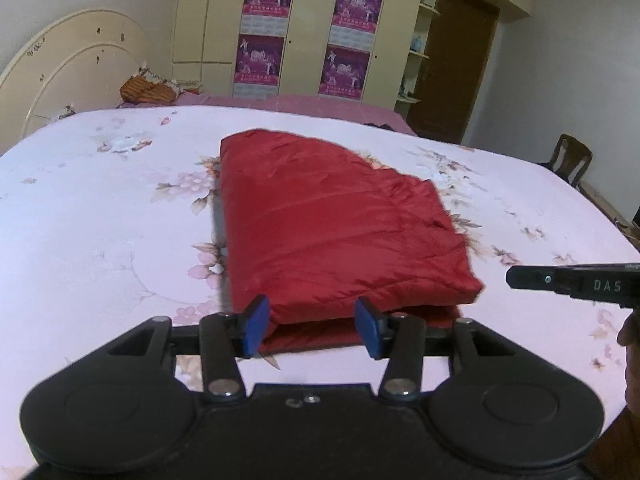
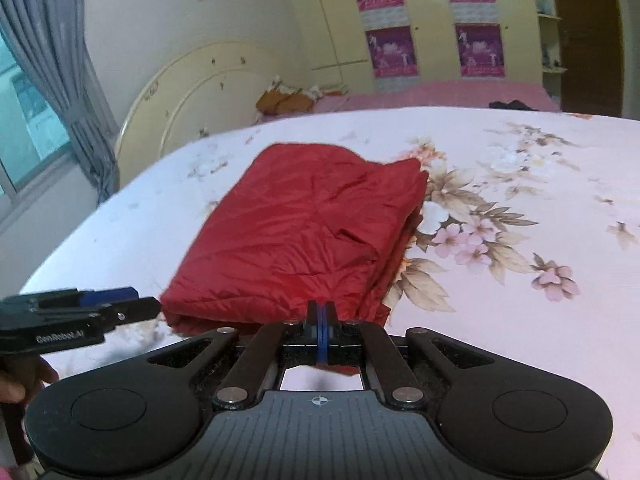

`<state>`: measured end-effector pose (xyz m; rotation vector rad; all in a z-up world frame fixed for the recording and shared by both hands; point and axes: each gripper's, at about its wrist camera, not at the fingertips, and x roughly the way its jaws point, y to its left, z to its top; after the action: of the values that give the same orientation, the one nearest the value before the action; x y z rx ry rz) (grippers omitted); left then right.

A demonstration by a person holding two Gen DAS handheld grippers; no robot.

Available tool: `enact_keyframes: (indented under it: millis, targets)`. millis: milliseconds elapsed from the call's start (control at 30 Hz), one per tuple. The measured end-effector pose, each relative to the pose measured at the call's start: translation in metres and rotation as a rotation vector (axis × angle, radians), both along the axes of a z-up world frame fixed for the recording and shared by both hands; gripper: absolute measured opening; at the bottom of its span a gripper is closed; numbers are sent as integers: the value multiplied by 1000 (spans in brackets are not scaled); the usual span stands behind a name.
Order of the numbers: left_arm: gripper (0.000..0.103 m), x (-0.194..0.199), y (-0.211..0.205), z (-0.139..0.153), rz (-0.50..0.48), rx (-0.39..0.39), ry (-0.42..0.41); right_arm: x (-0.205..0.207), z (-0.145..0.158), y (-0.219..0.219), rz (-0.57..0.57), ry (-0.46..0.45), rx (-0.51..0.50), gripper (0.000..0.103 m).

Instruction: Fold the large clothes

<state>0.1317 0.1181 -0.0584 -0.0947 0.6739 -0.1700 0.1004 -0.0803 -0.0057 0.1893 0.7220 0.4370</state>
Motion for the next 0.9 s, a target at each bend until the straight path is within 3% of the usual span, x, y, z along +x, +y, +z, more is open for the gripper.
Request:
enact_keyframes:
  millis: [67, 100, 133, 167, 200, 533, 900]
  targets:
    - [103, -11, -8, 9, 31, 15, -35, -10, 7, 1, -16, -9, -16, 0]
    - [102, -20, -12, 14, 67, 33, -78, -16, 10, 2, -42, -17, -42, 8]
    - [103, -25, -16, 18, 68, 48, -101, -23, 14, 2, -66, -27, -56, 61]
    - [103, -29, -20, 20, 58, 53, -100, -32, 18, -1, -88, -60, -52, 89]
    - [103, -32, -22, 23, 61, 52, -96, -39, 20, -4, -91, -102, -43, 103]
    - [103, -87, -39, 45, 86, 112, -112, -97, 46, 0, -148, -95, -169, 103]
    - [103, -134, -39, 60, 87, 99, -147, -144, 65, -6, -188, -98, -135, 103]
